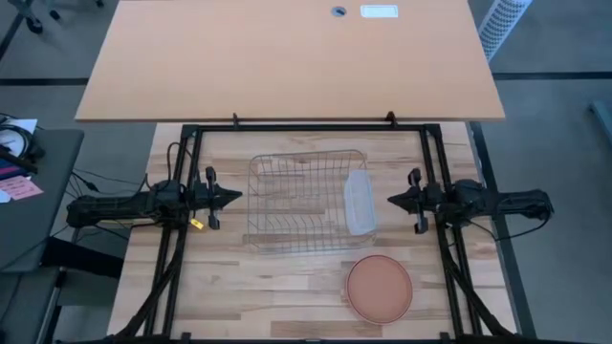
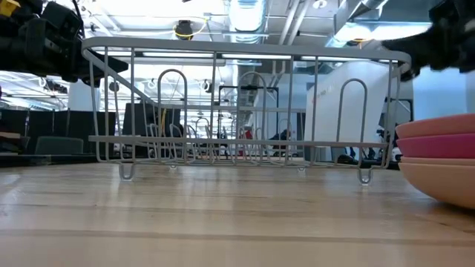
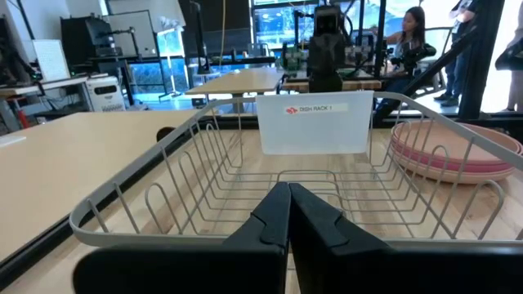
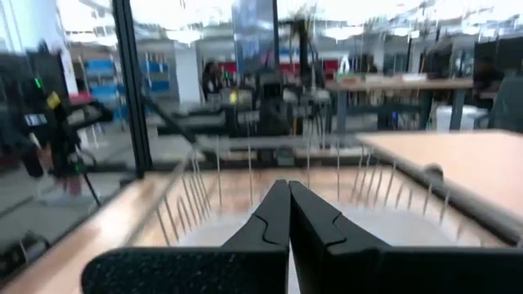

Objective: Sort dishes
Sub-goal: Put the brown plate in the dish rack

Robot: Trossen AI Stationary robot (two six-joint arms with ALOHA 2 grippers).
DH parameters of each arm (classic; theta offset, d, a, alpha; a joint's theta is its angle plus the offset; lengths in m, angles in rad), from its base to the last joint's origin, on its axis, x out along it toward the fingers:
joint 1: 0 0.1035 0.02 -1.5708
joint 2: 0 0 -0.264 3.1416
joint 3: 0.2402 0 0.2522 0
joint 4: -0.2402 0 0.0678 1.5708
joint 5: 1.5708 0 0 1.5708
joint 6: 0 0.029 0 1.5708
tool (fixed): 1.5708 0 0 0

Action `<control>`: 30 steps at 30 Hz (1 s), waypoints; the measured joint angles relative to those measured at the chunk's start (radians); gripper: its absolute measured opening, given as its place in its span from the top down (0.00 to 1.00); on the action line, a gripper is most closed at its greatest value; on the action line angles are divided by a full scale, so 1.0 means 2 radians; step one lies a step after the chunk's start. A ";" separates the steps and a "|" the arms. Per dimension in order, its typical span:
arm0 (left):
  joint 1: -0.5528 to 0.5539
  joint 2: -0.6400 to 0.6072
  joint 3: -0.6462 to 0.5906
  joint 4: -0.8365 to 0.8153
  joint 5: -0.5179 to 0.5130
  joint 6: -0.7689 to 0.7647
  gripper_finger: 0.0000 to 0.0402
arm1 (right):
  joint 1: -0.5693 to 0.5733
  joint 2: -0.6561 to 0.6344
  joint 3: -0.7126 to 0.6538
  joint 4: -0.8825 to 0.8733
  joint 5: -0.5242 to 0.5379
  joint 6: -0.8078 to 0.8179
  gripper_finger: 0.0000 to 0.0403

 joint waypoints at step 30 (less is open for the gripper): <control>0.000 0.000 0.000 0.000 0.000 0.000 1.00 | -0.004 0.392 0.669 -0.312 0.003 -0.074 0.99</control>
